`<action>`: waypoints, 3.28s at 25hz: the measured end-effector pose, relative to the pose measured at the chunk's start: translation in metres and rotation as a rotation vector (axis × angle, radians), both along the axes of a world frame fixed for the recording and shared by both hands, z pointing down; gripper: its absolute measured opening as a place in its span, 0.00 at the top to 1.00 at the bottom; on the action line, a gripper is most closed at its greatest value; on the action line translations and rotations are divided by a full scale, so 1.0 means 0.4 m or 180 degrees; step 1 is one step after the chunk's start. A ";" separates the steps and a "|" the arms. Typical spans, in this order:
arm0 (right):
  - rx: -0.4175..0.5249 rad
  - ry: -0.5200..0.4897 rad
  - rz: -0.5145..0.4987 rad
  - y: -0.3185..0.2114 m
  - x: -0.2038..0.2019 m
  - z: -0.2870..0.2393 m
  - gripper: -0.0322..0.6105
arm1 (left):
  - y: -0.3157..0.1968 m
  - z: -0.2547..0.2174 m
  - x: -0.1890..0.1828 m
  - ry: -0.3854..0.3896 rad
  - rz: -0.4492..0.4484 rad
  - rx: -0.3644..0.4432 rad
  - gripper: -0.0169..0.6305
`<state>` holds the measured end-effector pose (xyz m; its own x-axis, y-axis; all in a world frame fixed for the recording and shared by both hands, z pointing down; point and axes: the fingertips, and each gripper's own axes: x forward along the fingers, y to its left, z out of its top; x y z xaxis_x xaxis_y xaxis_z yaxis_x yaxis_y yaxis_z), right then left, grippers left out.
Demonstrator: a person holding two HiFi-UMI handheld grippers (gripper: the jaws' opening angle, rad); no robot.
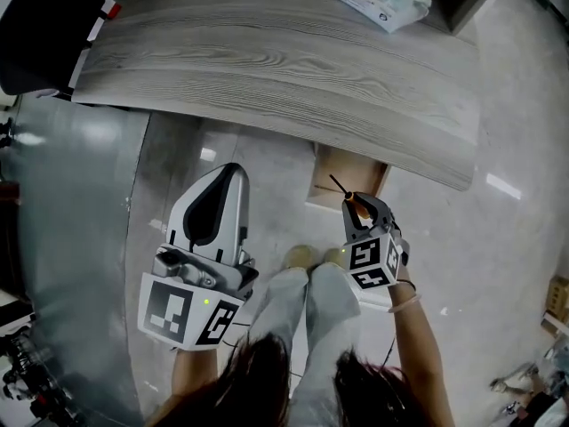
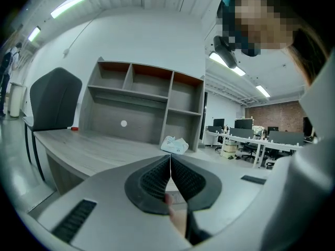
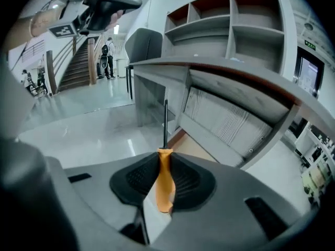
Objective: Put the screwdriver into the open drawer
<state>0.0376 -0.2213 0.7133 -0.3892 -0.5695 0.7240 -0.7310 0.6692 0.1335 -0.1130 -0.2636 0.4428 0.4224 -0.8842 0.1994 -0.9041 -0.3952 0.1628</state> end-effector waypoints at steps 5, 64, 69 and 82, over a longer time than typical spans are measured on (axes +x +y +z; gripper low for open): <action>-0.0144 0.0118 -0.0041 -0.019 -0.002 0.093 0.82 | -0.009 0.039 -0.009 0.0016 -0.0029 -0.0045 0.95; -0.1345 0.0956 0.0112 -0.073 -0.005 0.522 0.77 | -0.033 0.309 -0.059 0.0052 -0.0149 -0.0543 0.95; -0.1318 0.0858 0.0187 -0.065 -0.006 0.508 0.77 | -0.030 0.305 -0.047 0.0041 -0.0110 -0.0546 0.95; -0.1162 0.0614 0.0440 -0.023 0.015 0.425 0.77 | 0.004 0.278 -0.010 0.0014 -0.0019 -0.0547 0.95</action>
<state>0.0436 -0.2305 0.8833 -0.1650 -0.2998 0.9396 -0.8019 0.5955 0.0492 -0.1169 -0.2620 0.5539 0.4185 -0.8397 0.3461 -0.9054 -0.3559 0.2314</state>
